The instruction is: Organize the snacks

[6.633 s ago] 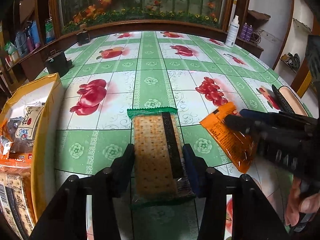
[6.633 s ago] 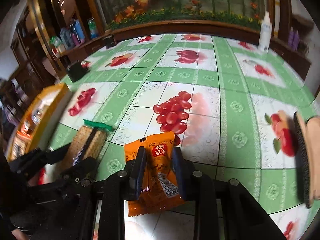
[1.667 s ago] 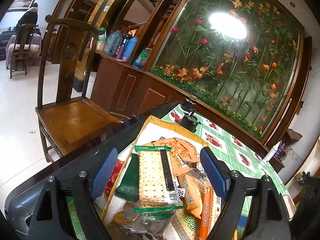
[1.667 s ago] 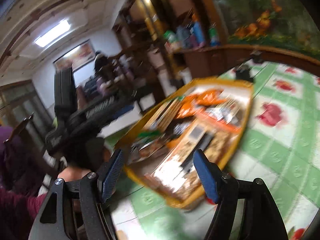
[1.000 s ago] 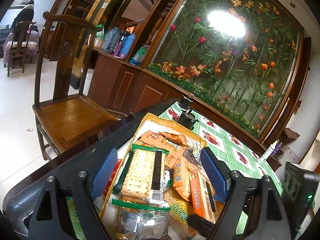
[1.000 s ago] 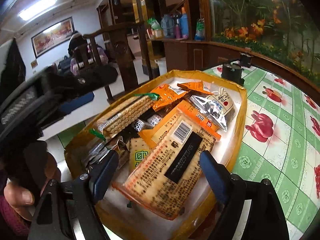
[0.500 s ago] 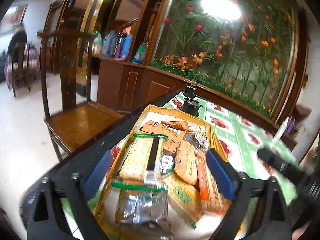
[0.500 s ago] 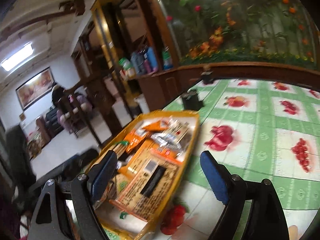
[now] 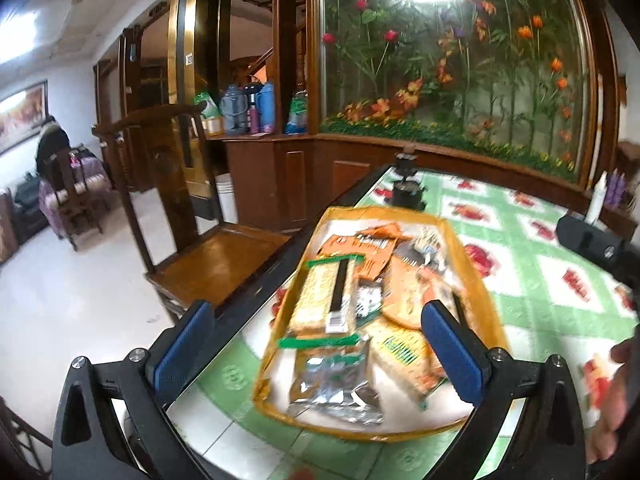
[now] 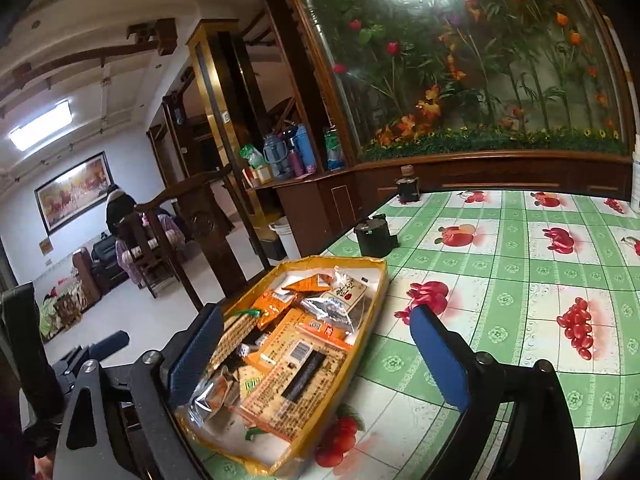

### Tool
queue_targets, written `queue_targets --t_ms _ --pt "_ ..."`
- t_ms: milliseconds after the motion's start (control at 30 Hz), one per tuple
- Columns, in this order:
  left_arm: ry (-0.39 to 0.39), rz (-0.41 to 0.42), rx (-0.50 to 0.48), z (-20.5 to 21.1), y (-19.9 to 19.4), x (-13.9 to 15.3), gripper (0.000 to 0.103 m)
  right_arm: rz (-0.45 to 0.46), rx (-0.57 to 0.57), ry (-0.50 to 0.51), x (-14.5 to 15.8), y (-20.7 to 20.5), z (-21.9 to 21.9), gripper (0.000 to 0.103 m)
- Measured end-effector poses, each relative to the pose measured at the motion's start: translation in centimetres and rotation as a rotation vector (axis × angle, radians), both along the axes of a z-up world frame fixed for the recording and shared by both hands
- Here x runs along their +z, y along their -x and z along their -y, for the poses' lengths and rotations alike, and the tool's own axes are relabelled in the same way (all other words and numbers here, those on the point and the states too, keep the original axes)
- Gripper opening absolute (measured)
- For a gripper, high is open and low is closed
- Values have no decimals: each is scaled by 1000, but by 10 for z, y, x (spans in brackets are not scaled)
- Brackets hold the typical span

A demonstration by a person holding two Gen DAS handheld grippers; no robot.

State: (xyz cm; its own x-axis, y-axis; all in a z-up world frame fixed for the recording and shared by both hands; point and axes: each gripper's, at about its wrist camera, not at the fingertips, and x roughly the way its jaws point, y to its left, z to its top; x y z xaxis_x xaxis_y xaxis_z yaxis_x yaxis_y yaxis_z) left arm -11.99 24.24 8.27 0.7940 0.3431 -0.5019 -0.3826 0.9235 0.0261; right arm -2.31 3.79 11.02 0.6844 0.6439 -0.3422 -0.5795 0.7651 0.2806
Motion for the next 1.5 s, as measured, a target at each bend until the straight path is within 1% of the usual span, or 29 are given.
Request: queue_targets --t_ms 100,167,367,567,933,1067,1500 --pt "-31 -9 -36 8 0 -4 103 5 7 29 -2 4 -2 97" --pt "-45 -21 -12 12 -1 -7 103 20 -2 45 -3 7 -3 97" --pt "-82 -41 11 18 -3 -10 103 52 13 87 -3 16 -11 97" --pt "-84 -61 21 17 -6 -13 103 70 19 101 -3 20 -14 97" --pt "-87 -72 21 19 -6 -17 103 60 15 112 -5 20 -15 97" --pt "-72 -82 23 16 -7 -20 103 52 15 113 -6 18 -16 97" --pt "-88 -101 66 11 -9 -22 103 48 12 112 -8 17 -16 97"
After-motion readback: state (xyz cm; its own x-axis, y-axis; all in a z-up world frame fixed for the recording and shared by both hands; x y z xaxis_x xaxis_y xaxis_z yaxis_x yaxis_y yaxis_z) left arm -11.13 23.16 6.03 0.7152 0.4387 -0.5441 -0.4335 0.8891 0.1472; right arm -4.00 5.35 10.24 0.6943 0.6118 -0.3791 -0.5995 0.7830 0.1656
